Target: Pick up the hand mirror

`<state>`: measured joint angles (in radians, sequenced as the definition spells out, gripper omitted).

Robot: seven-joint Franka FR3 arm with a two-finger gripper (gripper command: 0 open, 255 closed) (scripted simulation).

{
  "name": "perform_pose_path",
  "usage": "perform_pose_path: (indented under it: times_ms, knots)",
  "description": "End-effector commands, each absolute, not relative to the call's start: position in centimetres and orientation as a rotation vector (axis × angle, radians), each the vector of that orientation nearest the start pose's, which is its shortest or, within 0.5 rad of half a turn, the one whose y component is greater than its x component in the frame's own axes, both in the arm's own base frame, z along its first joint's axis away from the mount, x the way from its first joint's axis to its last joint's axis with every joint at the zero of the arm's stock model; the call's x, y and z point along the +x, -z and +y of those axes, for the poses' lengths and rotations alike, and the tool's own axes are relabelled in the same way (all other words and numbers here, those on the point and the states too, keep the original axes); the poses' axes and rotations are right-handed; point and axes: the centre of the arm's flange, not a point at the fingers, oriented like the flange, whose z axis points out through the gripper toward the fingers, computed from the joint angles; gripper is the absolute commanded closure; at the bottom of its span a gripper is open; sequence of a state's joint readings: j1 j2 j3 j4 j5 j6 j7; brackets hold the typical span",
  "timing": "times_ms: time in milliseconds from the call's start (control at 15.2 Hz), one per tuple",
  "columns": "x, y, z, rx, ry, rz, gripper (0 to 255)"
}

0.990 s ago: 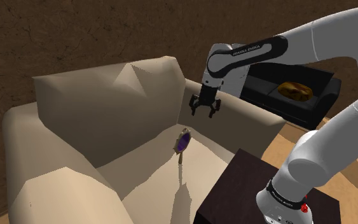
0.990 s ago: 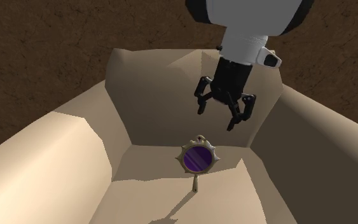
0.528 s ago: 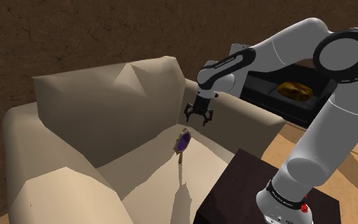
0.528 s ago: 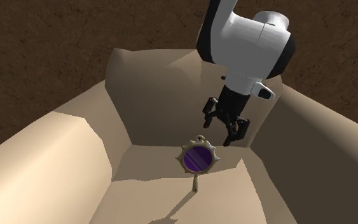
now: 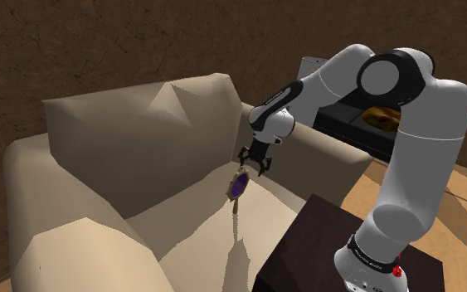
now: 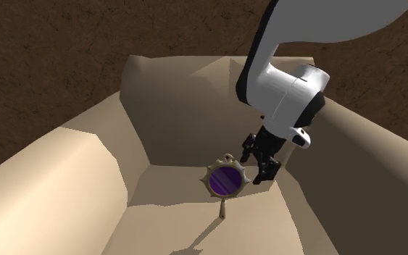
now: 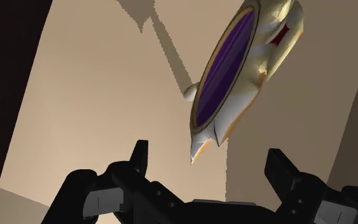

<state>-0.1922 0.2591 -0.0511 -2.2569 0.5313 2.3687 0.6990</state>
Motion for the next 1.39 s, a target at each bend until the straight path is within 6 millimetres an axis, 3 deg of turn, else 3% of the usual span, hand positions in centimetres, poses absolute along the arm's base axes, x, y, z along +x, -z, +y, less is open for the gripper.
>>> perform_pose_path:
  times_ms: [0, 528, 594, 1188, 1320]
  knots:
    - [51.2, -22.0, -12.5, -2.176, -0.309, 1.815, 0]
    - [51.2, -18.5, -12.5, -2.176, -0.309, 1.815, 0]
    - [51.2, -18.6, -12.4, -2.176, -0.309, 1.815, 255]
    - [51.2, -18.5, -12.5, -2.176, -0.309, 1.815, 255]
    - [51.2, -19.6, -12.5, -2.176, -0.309, 1.815, 255]
